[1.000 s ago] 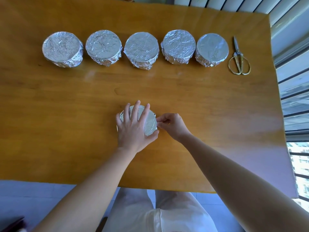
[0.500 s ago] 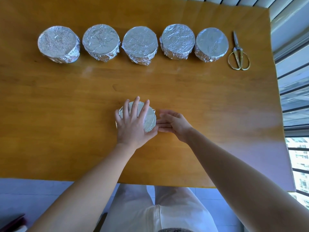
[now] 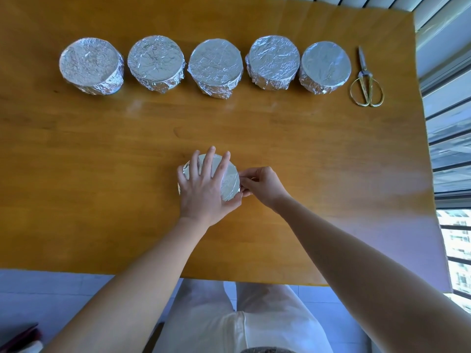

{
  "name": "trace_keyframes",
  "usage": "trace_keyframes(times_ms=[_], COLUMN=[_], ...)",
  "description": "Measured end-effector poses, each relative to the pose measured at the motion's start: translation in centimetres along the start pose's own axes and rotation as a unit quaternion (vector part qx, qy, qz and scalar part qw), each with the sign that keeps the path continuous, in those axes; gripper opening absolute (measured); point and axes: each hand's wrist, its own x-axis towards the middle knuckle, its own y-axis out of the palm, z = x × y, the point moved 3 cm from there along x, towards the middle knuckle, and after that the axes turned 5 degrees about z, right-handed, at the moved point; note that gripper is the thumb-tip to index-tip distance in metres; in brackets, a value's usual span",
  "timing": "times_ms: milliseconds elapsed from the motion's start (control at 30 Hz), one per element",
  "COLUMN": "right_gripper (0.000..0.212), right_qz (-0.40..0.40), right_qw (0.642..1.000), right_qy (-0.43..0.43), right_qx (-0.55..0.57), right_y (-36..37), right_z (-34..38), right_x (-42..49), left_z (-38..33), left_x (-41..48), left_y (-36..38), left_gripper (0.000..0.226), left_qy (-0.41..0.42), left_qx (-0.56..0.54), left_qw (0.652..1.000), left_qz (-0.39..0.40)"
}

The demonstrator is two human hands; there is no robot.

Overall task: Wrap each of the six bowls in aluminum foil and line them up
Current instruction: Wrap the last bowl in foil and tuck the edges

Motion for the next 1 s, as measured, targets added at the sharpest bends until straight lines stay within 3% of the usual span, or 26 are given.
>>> trace_keyframes(times_ms=[167, 467, 733, 933, 1000], right_gripper=[0.037, 0.034, 0.034, 0.026, 0.026], right_qz=[0.066, -0.027, -0.007, -0.010, -0.052], right_qw=[0.998, 0.997, 0.996, 0.993, 0.992], right_qy=[-0.010, 0.006, 0.049, 0.084, 0.090], right_qx=[0.009, 0.069, 0.070, 0.082, 0.076], right_y=[-0.3, 0.7, 0.6, 0.7, 0.5], right_z=[-0.1, -0.3, -0.8, -0.7, -1.0], right_x=[-0.2, -0.5, -0.1, -0.5, -0.5], left_z=[0.1, 0.1, 0.3, 1.0, 1.6], left_x=[-0.1, -0.1, -0.1, -0.5, -0.5], left_y=[-0.1, 0.0, -0.3, -1.0, -1.3], left_gripper=[0.090, 0.092, 0.109, 0.093, 0.086], left_qy=[0.011, 0.015, 0.025, 0.038, 0.012], left_qx=[-0.004, -0.006, -0.014, -0.048, -0.093], left_qw=[1.000, 1.000, 0.999, 0.998, 0.995], left_qz=[-0.001, 0.007, 0.016, -0.011, -0.028])
